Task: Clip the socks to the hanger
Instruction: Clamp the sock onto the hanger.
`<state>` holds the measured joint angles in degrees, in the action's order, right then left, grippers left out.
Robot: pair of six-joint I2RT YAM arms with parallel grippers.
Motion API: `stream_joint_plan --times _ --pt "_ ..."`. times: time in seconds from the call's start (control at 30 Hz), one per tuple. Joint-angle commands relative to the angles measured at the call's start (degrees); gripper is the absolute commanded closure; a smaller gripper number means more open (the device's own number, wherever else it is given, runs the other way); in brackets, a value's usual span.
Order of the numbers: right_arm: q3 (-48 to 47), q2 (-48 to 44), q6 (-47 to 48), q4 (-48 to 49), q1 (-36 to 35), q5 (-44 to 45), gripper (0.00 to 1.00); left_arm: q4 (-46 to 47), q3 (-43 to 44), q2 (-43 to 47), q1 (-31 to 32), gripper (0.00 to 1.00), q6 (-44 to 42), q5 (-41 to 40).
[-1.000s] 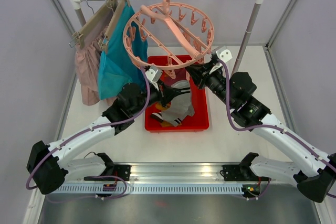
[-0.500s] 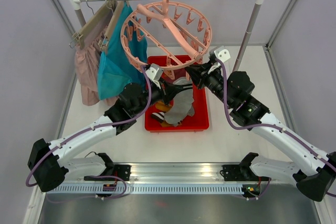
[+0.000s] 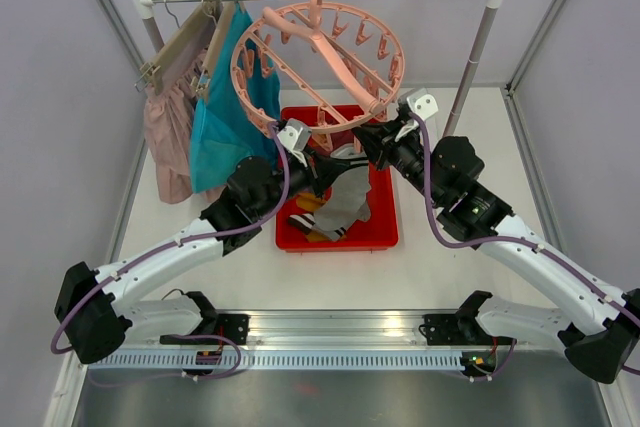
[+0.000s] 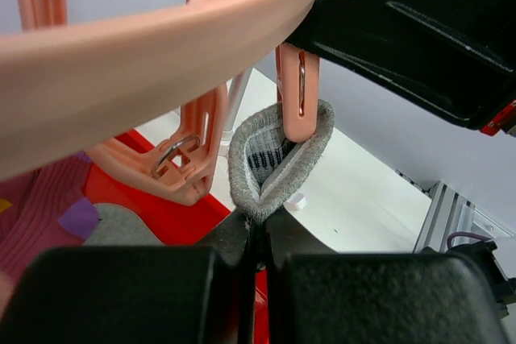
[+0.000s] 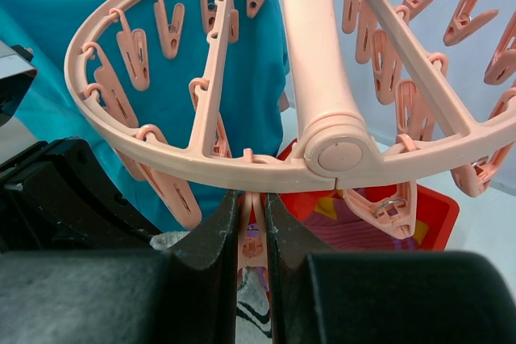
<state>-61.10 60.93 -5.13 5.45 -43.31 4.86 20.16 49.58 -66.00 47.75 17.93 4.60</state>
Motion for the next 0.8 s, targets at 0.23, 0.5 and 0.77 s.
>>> stream_joint_plan --times 0.23,0.5,0.77 --pt "-0.3 0.1 2.1 2.0 -0.9 2.1 0.96 3.0 3.0 1.2 0.3 0.98 0.7 1.3" --pt "0.1 -0.4 0.9 2.3 -1.3 1.9 0.59 0.9 3.3 2.0 0.3 0.98 1.4 -1.7" --pt "0.4 -4.1 -2.5 -2.1 -1.4 -0.6 0.36 -5.8 6.1 3.6 0.3 0.98 4.8 -8.9"
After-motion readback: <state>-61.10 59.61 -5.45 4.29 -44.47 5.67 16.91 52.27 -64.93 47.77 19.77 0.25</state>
